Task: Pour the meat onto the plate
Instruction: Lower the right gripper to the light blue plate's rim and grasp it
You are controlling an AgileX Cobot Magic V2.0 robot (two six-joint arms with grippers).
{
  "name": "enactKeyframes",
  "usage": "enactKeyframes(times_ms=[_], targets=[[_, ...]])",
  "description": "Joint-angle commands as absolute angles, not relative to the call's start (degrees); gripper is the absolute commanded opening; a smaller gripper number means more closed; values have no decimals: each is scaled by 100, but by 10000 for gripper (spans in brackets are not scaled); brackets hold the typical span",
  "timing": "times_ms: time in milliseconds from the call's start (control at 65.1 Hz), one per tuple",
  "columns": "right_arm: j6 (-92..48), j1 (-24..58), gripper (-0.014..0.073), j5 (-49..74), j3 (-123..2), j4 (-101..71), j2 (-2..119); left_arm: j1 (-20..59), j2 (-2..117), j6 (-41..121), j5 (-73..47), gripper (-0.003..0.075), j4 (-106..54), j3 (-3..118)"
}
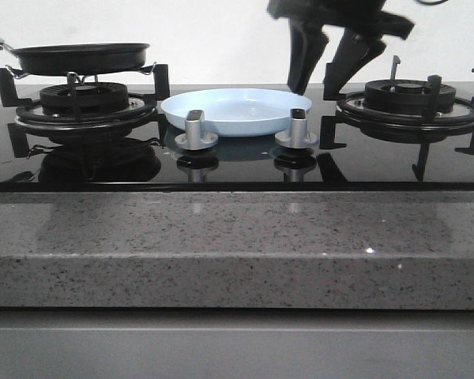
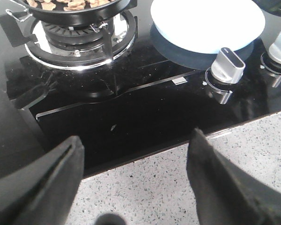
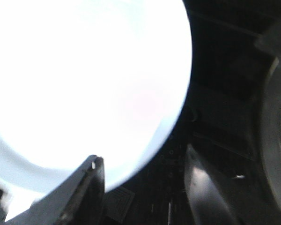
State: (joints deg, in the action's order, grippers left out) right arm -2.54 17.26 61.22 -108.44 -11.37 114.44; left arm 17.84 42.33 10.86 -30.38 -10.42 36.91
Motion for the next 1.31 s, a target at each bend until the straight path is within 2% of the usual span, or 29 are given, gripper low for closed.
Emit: enactKeyframes(times_ms=[0,276,891,998,1152,1290], targets=[[-313,1714,410,6080,-11367,-1117,11428,1836,4241,1081,-2672,471,-1088,3900],[-313,1594,410,6167,-12060,-957,11725,1836,4241,1081,-2672,471,-1088,3900],[-403,1581,404,6353,-12106,-859,12107,1836,4241,1081,-2662,471,-1088,3900],[-487,1581,312,6367,-12106,-940,12126,1836,4241,1081,-2662,471,-1088,3900],[-550,1581,131,6399,-12106,-1028,12126,1836,4241,1081,-2662,471,-1088,3900],[-550,1581,17,6407,-12106,-1028,12126,1836,4241,1081,-2662,471,-1088,3900]])
